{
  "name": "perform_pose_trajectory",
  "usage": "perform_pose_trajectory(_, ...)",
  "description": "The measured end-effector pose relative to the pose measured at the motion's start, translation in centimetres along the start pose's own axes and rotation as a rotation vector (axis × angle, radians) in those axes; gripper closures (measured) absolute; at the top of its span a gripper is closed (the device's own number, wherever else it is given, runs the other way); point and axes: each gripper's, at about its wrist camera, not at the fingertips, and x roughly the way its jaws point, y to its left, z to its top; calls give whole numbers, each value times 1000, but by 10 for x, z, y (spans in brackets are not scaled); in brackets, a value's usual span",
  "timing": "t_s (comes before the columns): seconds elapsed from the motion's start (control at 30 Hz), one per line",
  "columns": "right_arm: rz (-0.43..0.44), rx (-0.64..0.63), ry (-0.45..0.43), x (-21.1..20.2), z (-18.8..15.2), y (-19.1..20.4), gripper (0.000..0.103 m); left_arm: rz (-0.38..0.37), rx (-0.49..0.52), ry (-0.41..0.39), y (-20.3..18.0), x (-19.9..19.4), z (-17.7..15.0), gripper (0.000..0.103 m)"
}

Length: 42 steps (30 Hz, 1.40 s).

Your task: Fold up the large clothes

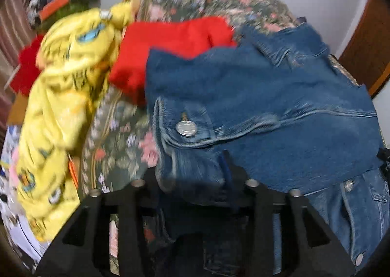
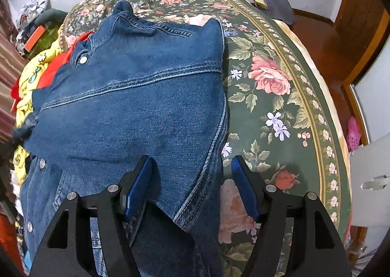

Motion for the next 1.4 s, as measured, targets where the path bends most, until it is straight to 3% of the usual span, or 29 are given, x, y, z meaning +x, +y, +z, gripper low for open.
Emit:
perform_pose_trajectory(0.13,-4,1,-5,-8,6,-1,38,-17,-22,-10,16,-10,-1,40)
perform_pose_trajectory(0.2,-11,-18,-22,-16,11,-1,38,-47,-23,-25,23,-18,1,40)
perform_pose_trajectory(0.4,-24,-48,-99,-31,32,-1,38,-35,-58,-94,54,-37,27,38)
perform_pose_trajectory(0.63,-64,-69,-117,-17,65,3,35,-74,-74,-64,65,-4,72,38)
perform_pose_trajectory(0.8,-41,-53,-65,12,82,4,35,-143,-59,-37,60,28,91,39)
perform_pose_trajectory(0.97,-34,-37,-42,31,91,-1,35,-168,-58,8,59,55,101,48)
perform_pose_trajectory(1.03,5,-3,-28,38,95,-7,35,-174,-76,19,62,62,103,49)
perform_pose_trajectory(1.13,39,23,-41,41,101,-14,35,-183,-79,7,62,64,101,58)
perform_pose_trajectory(1.2,43,11,-57,43,103,-14,35,-167,-51,-15,57,57,99,68)
perform_pose_trajectory(1.23,47,9,-64,44,105,-14,35,-161,-33,-23,55,54,99,85)
perform_pose_trajectory(1.27,46,13,-80,44,105,-15,36,-175,-14,-24,50,49,98,92)
perform_pose_trajectory(1.3,43,14,-88,45,106,-14,46,-176,-10,-28,48,46,99,92)
perform_pose_trajectory(1.33,47,12,-81,46,107,-13,66,-159,2,-40,44,39,99,93)
perform_pose_trajectory(1.4,47,4,-85,42,110,-10,86,-125,37,-68,34,26,101,93)
